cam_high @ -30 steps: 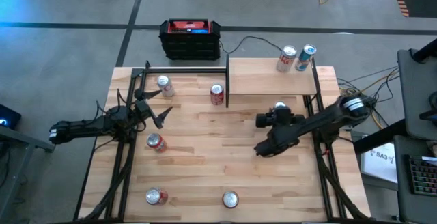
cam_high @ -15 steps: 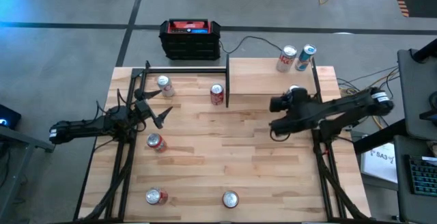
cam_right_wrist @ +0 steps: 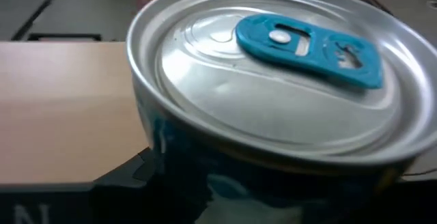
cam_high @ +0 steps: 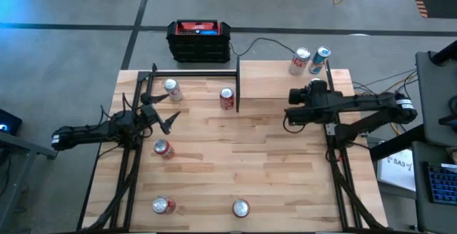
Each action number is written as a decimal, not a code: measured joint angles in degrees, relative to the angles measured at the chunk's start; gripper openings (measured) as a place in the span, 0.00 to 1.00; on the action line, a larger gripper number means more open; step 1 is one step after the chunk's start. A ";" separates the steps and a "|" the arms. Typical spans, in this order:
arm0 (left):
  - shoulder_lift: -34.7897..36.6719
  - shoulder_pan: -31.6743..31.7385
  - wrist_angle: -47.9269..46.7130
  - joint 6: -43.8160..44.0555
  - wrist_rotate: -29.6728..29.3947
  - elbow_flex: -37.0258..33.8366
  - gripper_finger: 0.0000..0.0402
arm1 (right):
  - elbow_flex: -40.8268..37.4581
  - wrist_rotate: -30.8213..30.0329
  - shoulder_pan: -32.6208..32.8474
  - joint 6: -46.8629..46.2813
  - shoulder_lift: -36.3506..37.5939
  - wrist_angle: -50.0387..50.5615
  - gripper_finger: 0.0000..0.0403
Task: Place canned beverage on shelf
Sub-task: Put the blue soda can on the shelf aligned with the other blue soda can
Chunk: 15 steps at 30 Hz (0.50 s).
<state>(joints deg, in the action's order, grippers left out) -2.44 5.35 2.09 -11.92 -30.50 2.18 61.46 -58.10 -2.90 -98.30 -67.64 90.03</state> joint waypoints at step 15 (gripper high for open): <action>0.00 -0.01 -0.02 0.00 0.01 0.02 0.99 | -3.92 -3.63 -7.80 -3.69 0.44 -0.10 0.52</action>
<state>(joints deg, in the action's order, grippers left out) -2.44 5.34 2.07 -11.92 -30.48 2.20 57.54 -61.73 -10.70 -102.00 -67.20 89.93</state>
